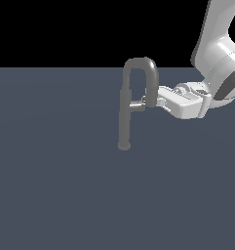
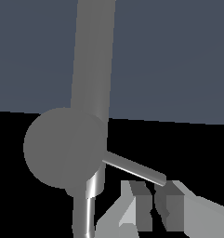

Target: Turn on the faucet by rotating a designated handle.

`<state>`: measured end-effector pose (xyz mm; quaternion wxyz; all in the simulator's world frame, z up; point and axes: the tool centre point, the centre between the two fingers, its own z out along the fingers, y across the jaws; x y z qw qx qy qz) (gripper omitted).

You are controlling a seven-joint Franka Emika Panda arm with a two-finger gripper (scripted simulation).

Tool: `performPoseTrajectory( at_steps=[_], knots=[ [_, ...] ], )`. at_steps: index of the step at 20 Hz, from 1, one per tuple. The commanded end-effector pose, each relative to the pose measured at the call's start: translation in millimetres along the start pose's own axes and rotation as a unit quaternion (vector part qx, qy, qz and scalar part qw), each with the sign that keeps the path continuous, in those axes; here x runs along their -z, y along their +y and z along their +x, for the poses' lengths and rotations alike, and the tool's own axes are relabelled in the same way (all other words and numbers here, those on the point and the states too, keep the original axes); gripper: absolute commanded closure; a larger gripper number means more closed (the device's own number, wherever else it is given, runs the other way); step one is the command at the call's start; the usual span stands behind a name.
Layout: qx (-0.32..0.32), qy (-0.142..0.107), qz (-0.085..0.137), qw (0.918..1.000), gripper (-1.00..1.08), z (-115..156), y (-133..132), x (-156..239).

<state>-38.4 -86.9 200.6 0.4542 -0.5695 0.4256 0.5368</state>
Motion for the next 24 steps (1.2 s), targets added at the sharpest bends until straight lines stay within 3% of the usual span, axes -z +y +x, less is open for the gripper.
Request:
performPoseTrajectory(
  at_steps=[1,2,3,12,13,14,24],
  knots=[
    [-0.027,-0.005,0.007,0.9996,1.08,39.9,14.7,0.0],
    [-0.027,-0.005,0.007,0.9996,1.08,39.9,14.7,0.0],
    [-0.003,-0.001,0.000,1.0000,1.08,9.5,2.6,0.0],
    [-0.026,-0.005,0.006,0.9996,1.08,63.7,4.4,-0.1],
    [-0.026,-0.005,0.006,0.9996,1.08,63.7,4.4,-0.1],
    [0.003,-0.004,-0.003,1.0000,1.08,25.4,-6.1,0.6],
    [-0.020,-0.005,0.004,0.9998,1.08,71.9,-15.1,0.1]
  ],
)
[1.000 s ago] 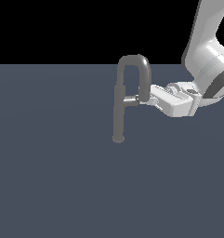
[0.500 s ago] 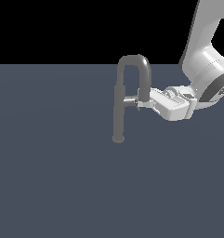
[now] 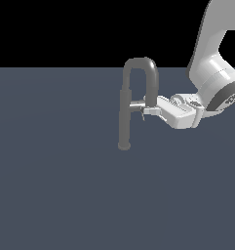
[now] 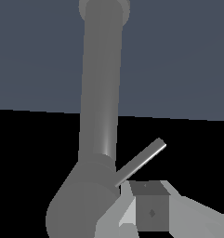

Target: Turn on the faucet by rotating a designated handle.

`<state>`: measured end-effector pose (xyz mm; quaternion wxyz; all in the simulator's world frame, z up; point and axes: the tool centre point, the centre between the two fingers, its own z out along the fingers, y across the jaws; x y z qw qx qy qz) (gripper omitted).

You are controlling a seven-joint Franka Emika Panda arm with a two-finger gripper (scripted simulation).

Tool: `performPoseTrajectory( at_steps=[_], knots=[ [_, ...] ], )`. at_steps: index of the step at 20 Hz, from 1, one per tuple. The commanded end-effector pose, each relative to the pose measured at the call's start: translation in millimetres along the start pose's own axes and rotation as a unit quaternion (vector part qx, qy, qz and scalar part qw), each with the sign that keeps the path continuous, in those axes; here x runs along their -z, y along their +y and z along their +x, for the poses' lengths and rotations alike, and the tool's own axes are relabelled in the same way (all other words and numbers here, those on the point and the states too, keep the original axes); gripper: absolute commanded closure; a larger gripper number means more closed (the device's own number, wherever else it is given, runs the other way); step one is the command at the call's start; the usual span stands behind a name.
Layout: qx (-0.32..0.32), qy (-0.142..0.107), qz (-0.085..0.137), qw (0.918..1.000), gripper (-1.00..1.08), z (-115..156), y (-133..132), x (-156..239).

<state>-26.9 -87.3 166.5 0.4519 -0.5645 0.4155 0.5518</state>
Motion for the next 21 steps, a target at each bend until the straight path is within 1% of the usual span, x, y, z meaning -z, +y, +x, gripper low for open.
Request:
performPoseTrajectory(
  at_steps=[1,3,4,18,21],
  knots=[
    [-0.018,0.009,0.016,0.9997,1.08,41.6,-7.2,-1.3],
    [-0.020,0.009,0.017,0.9996,1.08,46.0,-7.9,-1.1],
    [0.000,-0.004,0.000,1.0000,1.08,1.3,-0.7,3.0],
    [-0.019,0.007,0.015,0.9997,1.08,46.9,-31.1,0.3],
    [-0.021,0.009,0.017,0.9996,1.08,53.0,-34.9,0.1]
  ],
)
